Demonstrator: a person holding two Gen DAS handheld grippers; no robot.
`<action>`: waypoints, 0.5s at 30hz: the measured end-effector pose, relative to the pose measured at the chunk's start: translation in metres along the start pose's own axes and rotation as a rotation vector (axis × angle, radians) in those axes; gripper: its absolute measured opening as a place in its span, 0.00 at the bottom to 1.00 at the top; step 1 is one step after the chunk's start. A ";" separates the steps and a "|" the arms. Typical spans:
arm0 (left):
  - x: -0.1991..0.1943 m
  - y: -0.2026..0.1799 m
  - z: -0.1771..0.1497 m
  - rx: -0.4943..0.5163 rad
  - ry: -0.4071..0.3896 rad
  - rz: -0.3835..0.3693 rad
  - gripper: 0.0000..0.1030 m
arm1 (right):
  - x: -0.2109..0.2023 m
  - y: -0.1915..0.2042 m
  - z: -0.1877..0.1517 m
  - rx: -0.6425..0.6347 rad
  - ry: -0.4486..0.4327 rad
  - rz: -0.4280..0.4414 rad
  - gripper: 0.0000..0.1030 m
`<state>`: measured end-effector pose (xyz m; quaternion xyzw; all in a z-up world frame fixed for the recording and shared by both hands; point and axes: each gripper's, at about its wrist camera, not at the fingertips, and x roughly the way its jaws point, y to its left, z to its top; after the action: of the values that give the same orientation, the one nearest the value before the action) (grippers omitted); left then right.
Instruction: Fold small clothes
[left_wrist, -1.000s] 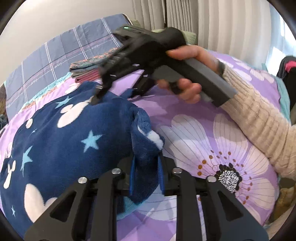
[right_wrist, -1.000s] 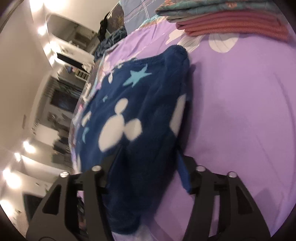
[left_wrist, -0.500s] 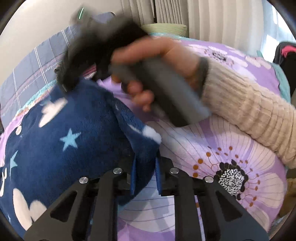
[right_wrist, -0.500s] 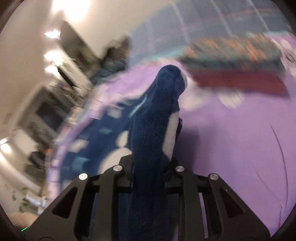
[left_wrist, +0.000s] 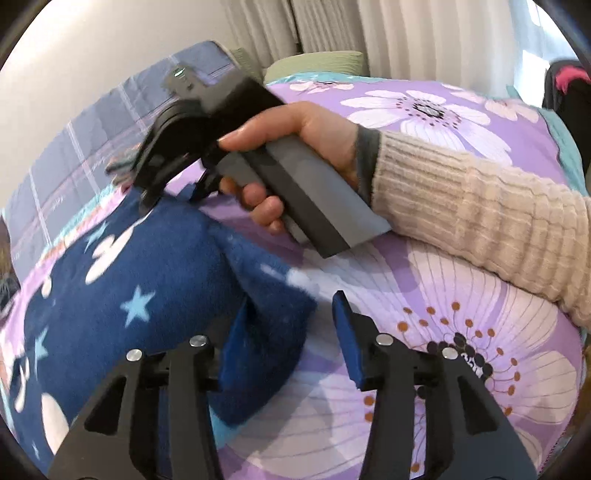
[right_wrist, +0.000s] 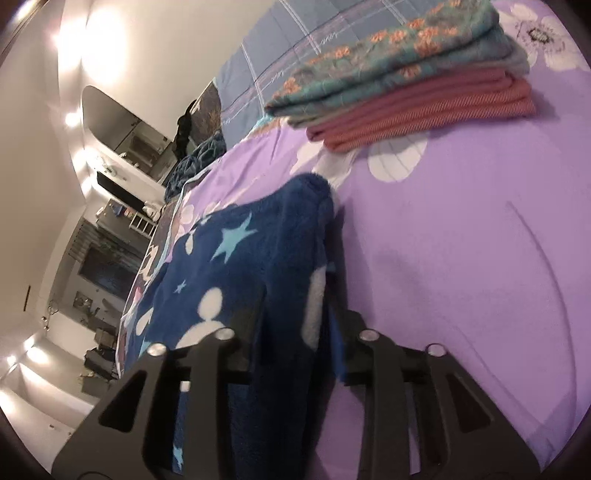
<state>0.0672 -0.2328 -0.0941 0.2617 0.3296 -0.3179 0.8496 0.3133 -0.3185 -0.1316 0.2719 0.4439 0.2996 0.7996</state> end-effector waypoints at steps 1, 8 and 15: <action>0.002 -0.001 0.001 0.003 0.006 0.000 0.45 | 0.000 0.001 0.000 -0.010 0.014 0.010 0.39; 0.005 0.011 0.001 -0.042 0.026 -0.057 0.20 | -0.003 0.025 -0.013 -0.188 -0.046 -0.113 0.20; 0.012 -0.005 -0.001 0.010 0.035 -0.003 0.24 | 0.009 0.019 -0.012 -0.223 -0.099 -0.261 0.40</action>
<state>0.0706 -0.2398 -0.1041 0.2711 0.3434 -0.3164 0.8417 0.3020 -0.2970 -0.1288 0.1358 0.3996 0.2270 0.8777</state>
